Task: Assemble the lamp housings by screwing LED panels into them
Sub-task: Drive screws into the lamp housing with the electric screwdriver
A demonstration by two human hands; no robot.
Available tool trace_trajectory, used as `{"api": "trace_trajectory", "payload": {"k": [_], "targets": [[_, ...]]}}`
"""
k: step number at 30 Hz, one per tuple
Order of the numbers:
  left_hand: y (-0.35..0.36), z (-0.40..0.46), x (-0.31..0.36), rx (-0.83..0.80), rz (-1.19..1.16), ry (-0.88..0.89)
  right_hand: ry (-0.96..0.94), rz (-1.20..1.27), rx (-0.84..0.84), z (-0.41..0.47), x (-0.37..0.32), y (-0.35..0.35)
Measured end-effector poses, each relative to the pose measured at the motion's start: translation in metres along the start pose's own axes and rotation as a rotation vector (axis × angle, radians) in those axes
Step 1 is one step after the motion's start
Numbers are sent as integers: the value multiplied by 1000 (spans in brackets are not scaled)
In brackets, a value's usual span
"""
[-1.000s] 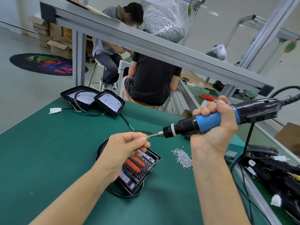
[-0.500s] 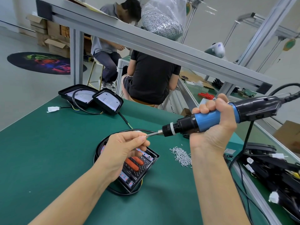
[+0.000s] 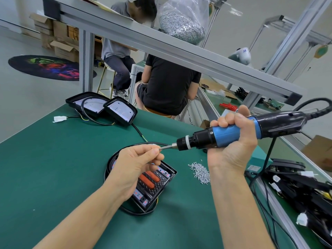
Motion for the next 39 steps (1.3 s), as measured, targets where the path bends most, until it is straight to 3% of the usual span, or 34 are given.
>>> {"api": "trace_trajectory", "payload": {"k": [4,8,15,19,30,34,36,39], "targets": [[-9,1,3,48,20,39,124,-108,-62,-1,4,-5],[-14,2,7,54,51,66,243,3,-68,0,11,-10],[-16,5,19,77,303,240,147,21,3,-5,14,-10],[-15,9,19,85,221,254,118,76,132,-7,17,-16],[-24,10,13,24,312,171,122,68,187,-11,20,-28],[-46,10,25,129,278,245,117,55,196,-11,18,-33],[-69,14,29,280,448,275,114,51,191,-11,17,-35],[-101,25,22,422,993,121,101,23,167,-10,15,-36]]}}
Point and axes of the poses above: each hand's wrist, its own z-axis towards the middle knuckle, its own y-axis out of the palm, x = y × z, the point moved 6 cm from there along z, towards the middle knuckle, and after that the axes turned 1 degree about y, right-handed, at the moved point
